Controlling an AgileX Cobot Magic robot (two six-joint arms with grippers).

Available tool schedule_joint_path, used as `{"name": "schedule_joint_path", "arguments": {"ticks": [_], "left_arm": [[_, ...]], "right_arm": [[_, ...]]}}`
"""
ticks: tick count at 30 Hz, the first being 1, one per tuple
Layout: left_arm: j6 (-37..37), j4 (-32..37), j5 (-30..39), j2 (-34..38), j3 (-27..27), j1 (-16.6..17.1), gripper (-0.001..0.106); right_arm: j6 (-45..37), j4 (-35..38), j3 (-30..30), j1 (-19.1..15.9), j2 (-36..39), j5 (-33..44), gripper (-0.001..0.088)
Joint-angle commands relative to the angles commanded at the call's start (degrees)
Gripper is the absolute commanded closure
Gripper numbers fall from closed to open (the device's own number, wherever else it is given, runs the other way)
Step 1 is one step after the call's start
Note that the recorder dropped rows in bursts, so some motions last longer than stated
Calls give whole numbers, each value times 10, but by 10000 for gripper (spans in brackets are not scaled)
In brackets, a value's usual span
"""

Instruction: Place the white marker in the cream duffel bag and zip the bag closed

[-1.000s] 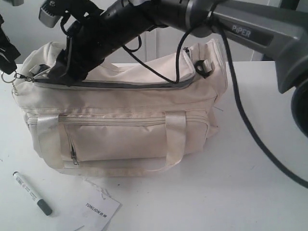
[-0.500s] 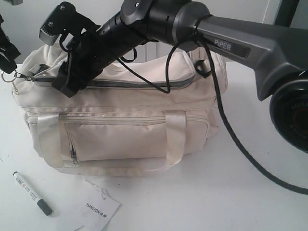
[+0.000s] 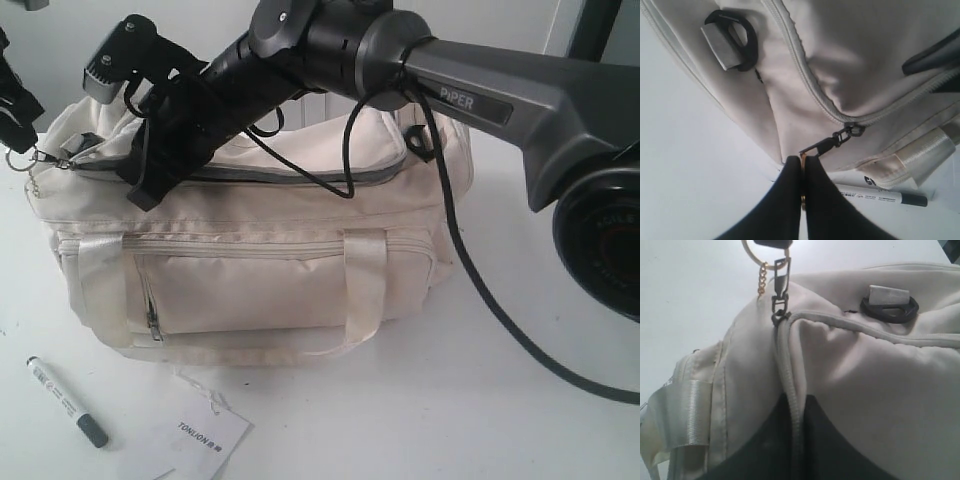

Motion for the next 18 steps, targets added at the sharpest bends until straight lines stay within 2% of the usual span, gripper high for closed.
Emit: {"name": "schedule_joint_path", "arguments": {"ticks": [11,18], "left_arm": [[10,4,-45,3,0,0,1053],[19,9,-45,8,0,5,1053]], "right_arm": [[-6,0,0,0,0,29,868],[-12,0,0,0,0,35,868]]}}
